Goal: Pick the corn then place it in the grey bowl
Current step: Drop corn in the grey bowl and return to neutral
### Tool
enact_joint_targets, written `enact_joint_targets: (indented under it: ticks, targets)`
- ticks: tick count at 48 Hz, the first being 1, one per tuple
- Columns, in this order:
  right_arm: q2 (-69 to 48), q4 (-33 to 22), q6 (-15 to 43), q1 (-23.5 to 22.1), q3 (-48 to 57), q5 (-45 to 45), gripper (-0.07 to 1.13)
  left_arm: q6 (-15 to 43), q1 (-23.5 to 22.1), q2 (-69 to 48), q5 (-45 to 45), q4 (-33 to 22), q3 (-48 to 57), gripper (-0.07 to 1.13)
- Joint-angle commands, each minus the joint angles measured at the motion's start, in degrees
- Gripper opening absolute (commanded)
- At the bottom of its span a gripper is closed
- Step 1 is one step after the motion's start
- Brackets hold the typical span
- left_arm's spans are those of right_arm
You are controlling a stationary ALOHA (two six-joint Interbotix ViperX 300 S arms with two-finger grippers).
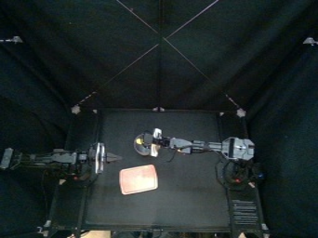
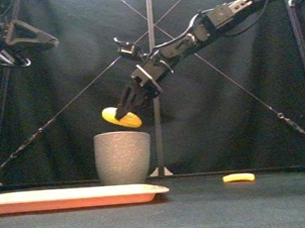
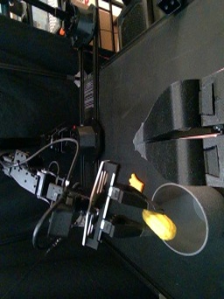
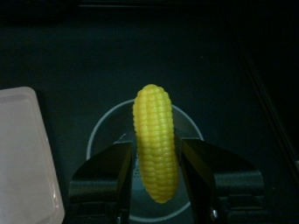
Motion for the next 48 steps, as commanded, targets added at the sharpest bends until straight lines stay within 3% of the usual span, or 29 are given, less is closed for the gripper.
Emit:
enact_joint_targets:
  ticks: [1,17,29,48]
  targets:
    - [-1.0,0.9,-0.2,-0.8,-1.6,-0.1,0.72,0.0,0.1,0.1,-0.2,0.0,-0.9,-0.04]
    - [-4.0,1.5,0.0,-0.4,1.5,0.4,1.04,0.0,0.2,0.1,0.1,0.1,-1.0,-0.04]
    - [-15.5,1.1,-0.2,1.0,5.4,-0.1,1.04,0.0,0.2,0.0,0.2,0.1,-1.1,-0.04]
    - [-38.4,1.3,0.4,12.0,22.6,-5.1,1.04,0.1,1.1,-0.3,0.0,0.4,-2.2,-0.04]
